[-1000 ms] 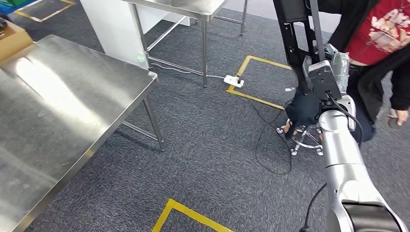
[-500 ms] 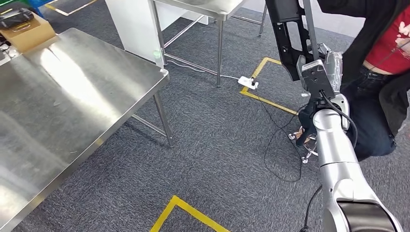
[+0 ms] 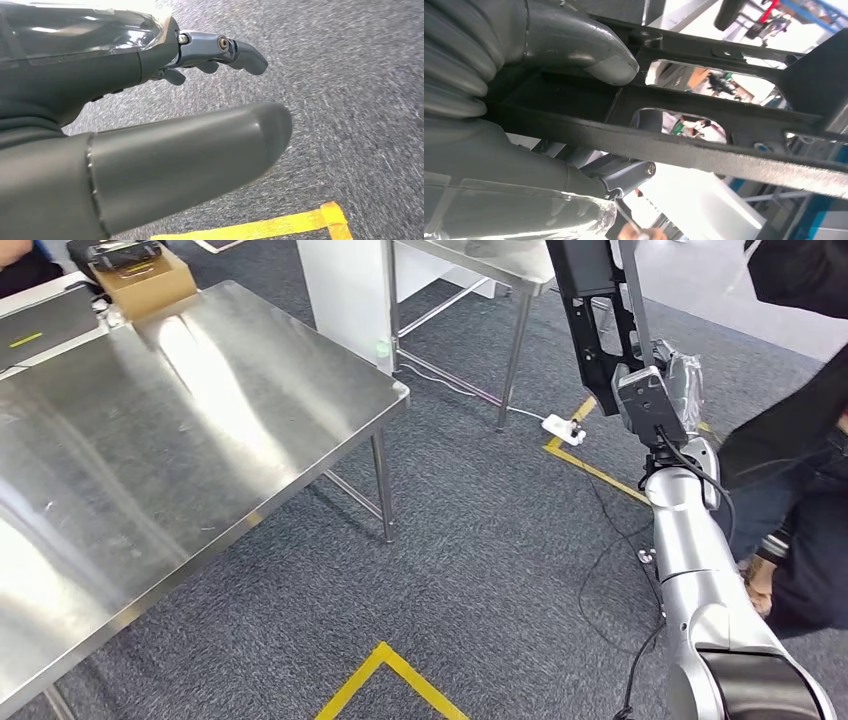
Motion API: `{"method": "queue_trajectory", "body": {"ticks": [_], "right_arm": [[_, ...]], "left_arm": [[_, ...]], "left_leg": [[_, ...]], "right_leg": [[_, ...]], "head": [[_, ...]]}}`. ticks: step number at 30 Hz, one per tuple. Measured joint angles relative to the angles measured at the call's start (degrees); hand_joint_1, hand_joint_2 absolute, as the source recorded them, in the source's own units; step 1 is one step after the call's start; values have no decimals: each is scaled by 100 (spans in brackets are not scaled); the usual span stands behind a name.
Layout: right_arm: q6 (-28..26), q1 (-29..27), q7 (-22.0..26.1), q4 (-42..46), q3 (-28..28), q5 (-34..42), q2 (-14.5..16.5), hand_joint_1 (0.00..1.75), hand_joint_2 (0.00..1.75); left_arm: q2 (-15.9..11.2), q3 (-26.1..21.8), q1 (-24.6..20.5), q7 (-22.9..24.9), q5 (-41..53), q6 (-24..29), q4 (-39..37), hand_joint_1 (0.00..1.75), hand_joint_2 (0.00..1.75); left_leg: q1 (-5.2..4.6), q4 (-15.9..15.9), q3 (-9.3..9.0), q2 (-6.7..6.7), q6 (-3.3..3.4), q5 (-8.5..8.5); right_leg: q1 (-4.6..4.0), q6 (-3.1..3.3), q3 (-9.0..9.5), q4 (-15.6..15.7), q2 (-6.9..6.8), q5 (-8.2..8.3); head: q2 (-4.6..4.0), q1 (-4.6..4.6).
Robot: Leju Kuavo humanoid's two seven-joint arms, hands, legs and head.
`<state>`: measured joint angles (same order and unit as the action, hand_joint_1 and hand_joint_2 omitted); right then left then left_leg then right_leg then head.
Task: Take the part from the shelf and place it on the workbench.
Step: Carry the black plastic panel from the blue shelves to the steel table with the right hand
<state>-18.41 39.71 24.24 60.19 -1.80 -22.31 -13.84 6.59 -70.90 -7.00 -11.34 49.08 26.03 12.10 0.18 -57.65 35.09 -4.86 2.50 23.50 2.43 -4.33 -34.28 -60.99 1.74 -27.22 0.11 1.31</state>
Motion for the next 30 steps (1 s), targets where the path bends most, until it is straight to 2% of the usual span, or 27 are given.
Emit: {"method": "queue_trajectory", "body": {"ticks": [1, 2, 3, 4, 6, 8, 9, 10, 11, 12, 13, 14, 15, 16, 17, 19, 21, 22, 23, 25, 26, 27, 28, 30], "right_arm": [[1, 22, 28, -68, -16, 1, -5, 175, 175], [2, 38, 49, -123, -26, -1, -5, 175, 175], [3, 41, 61, -164, -31, -7, 2, 175, 175], [3, 47, 64, -199, -32, -15, 15, 175, 175], [4, 76, 66, -261, -30, -44, 43, 175, 175], [3, 125, 66, -330, -31, -84, 56, 175, 175], [3, 153, 66, -373, -31, -99, 62, 175, 175], [3, 175, 66, -419, -31, -114, 72, 175, 175], [2, 194, 66, -465, -30, -130, 87, 175, 175], [-2, 212, 65, -509, -26, -159, 107, 175, 175], [-7, 232, 61, -547, -19, -199, 128, 175, 175], [-12, 258, 55, -579, -9, -245, 150, 175, 175], [-18, 287, 49, -609, 3, -289, 168, 175, 175], [-22, 317, 42, -637, 16, -319, 184, 175, 175], [-25, 341, 38, -663, 29, -339, 198, 175, 175], [-31, 374, 28, -709, 56, -370, 232, 175, 175], [-37, 396, -2, -742, 80, -422, 265, 175, 175], [-38, 407, -24, -760, 88, -454, 275, 175, 175], [-38, 417, -52, -787, 96, -491, 282, 175, 175], [-28, 428, -120, -857, 121, -592, 298, 175, 175], [-16, 432, -155, -898, 147, -657, 315, 175, 175], [0, 444, -184, -939, 184, -729, 337, 175, 175], [18, 475, -207, -982, 227, -803, 362, 175, 175], [44, 594, -236, -1085, 326, -938, 425, 175, 175]], "left_arm": [[-11, 0, 1, -1, 1, 2, 1, 0, 0], [-20, 0, 6, -1, 1, 5, 1, 0, 0], [-25, 0, 16, -2, -1, 8, 1, 0, 0], [-27, 0, 28, -4, -3, 11, 0, 0, 0], [-33, -1, 34, -11, -15, 21, -1, 0, 0], [-38, -1, 19, -18, -25, 29, -2, 0, 0], [-37, -1, 13, -20, -28, 30, -2, 0, 0], [-34, -1, 12, -22, -33, 29, -3, 0, 0], [-32, -2, 13, -25, -37, 27, -3, 0, 0], [-31, -3, 14, -27, -40, 25, -3, 0, 0], [-33, -4, 14, -28, -41, 22, -3, 0, 0], [-37, -4, 13, -30, -39, 18, -2, 0, 0], [-42, -3, 7, -32, -36, 10, -2, 0, 0], [-45, -3, 1, -36, -34, 2, -2, 0, 0], [-46, -2, -4, -39, -32, -7, -3, 0, 0], [-48, -1, -6, -47, -30, -16, -3, 0, 0], [-48, -1, -7, -60, -26, -20, -2, 0, 0], [-50, -2, -13, -67, -24, -22, -2, 0, 0], [-52, -2, -21, -73, -22, -24, -2, 0, 0], [-61, -2, -34, -78, -23, -26, -2, 0, 0], [-60, -2, -35, -78, -29, -25, -2, 0, 0], [-57, -2, -34, -77, -36, -25, -2, 0, 0], [-54, -3, -34, -78, -46, -25, -2, 0, 0], [-50, -11, -35, -102, -96, -47, -2, 0, 0]], "left_leg": [[-1, -39, 40, -51, -42, 11], [-1, -63, 80, -97, -78, 10], [8, -60, 103, -138, -105, -3], [18, -60, 120, -124, -132, -4], [17, -263, 225, 103, -183, 126], [13, -889, 538, 375, -221, 447], [23, -1282, 745, 424, -232, 603], [32, -1580, 912, 442, -236, 688], [39, -1687, 987, 452, -234, 667], [43, -1573, 949, 467, -225, 540], [42, -1244, 797, 508, -208, 340], [34, -829, 594, 603, -186, 151], [12, -474, 415, 683, -161, 22], [-11, -250, 305, 743, -138, -34], [-38, -156, 262, 761, -116, -30], [-67, -128, 249, 653, -60, -25], [-63, -51, 191, 547, 26, -59], [-50, -15, 163, 501, 66, -80], [-46, 0, 155, 447, 93, -88], [-40, -1, 154, 324, 113, -90], [-40, -5, 153, 253, 113, -89], [-39, -12, 152, 188, 112, -88], [-37, -23, 151, 124, 108, -86], [-46, -68, 168, 10, 76, -69]], "right_leg": [[6, 3, 87, 181, 55, 55], [-3, 35, 113, 240, 75, 65], [-16, 77, 113, 234, 31, 74], [-9, 111, 115, 234, -11, 81], [6, 185, 124, 243, -100, 87], [-8, 251, 131, 248, -201, 77], [-22, 271, 132, 248, -256, 70], [-33, 282, 135, 247, -311, 62], [-43, 293, 142, 247, -365, 53], [-51, 304, 153, 247, -419, 43], [-56, 308, 168, 247, -467, 31], [-65, 305, 183, 247, -512, 17], [-90, 290, 192, 245, -551, -1], [-113, 270, 198, 245, -590, -15], [-137, 244, 203, 249, -631, -30], [-168, 184, 223, 267, -709, -55], [-165, 150, 179, 113, -577, -159], [-159, 162, 80, -106, -456, -267], [-146, 193, -99, -465, -329, -416], [-150, 219, -514, -1210, -223, -657], [-152, 198, -651, -1408, -204, -680], [-152, 154, -665, -1349, -192, -596], [-146, 102, -569, -1067, -171, -433], [-116, 22, -227, -257, -27, -67]], "head": [[0, 2], [0, 2], [0, -2], [0, 1], [0, -17], [0, -37], [0, -41], [0, -41], [0, -41], [0, -41], [0, -41], [0, -42], [0, -43], [0, -39], [0, -35], [0, -27], [0, -26], [0, -17], [0, -6], [0, 13], [0, 14], [0, 15], [0, 15], [0, 19]]}}
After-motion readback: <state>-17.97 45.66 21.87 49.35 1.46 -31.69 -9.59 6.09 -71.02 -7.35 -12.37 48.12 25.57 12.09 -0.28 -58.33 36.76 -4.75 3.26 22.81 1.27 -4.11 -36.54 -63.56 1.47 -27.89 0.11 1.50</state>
